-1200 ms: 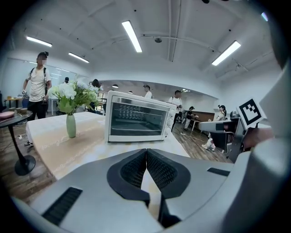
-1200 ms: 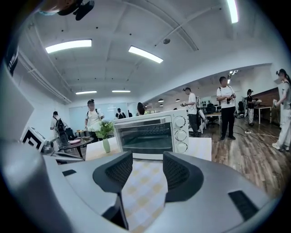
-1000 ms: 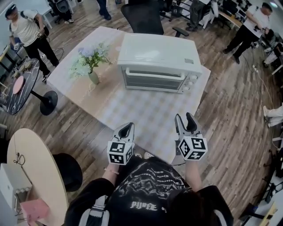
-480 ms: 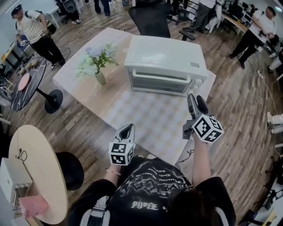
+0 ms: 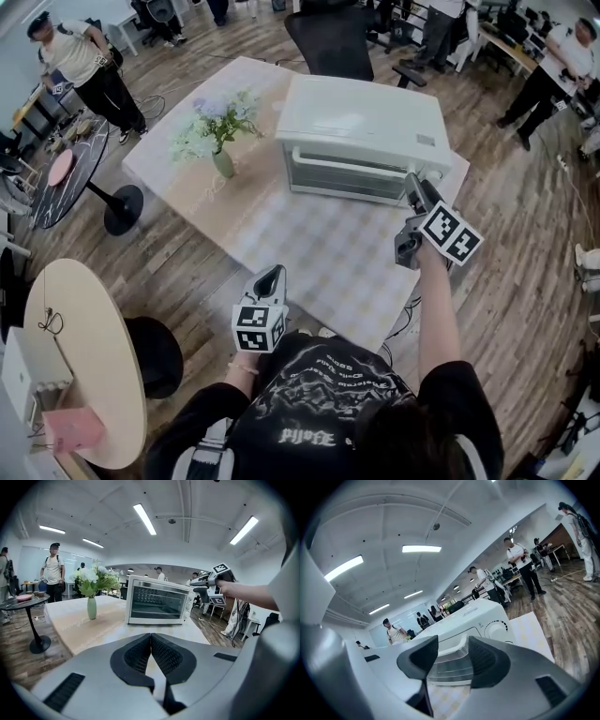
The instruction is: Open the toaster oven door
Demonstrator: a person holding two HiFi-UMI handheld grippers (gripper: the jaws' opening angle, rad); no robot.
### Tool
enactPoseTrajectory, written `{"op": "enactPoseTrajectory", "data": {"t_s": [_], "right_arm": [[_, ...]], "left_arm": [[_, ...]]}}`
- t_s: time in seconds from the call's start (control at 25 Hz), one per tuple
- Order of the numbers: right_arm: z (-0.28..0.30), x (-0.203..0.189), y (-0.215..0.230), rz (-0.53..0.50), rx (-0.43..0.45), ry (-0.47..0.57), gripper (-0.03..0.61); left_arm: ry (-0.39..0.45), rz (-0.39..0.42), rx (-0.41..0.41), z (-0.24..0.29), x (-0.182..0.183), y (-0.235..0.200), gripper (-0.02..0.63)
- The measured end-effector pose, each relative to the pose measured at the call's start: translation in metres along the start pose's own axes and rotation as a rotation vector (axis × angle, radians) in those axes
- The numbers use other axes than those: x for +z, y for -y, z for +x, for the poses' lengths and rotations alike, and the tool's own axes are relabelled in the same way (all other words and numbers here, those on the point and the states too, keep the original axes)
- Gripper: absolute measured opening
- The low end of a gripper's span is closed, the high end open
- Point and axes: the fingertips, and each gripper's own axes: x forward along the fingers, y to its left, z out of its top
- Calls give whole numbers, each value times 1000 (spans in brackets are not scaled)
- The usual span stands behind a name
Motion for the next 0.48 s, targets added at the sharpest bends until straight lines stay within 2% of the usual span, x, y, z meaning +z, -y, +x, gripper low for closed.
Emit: {"op": "enactPoseTrajectory", "data": {"t_s": [0.12, 0.48], "right_arm": [[18, -2, 10, 47, -19, -32, 193], [46, -8, 26, 89, -60, -128, 185]], "left_arm": [[-4, 0, 13, -1, -1, -3, 20], [-10, -18, 72, -10, -9, -16, 20]]}}
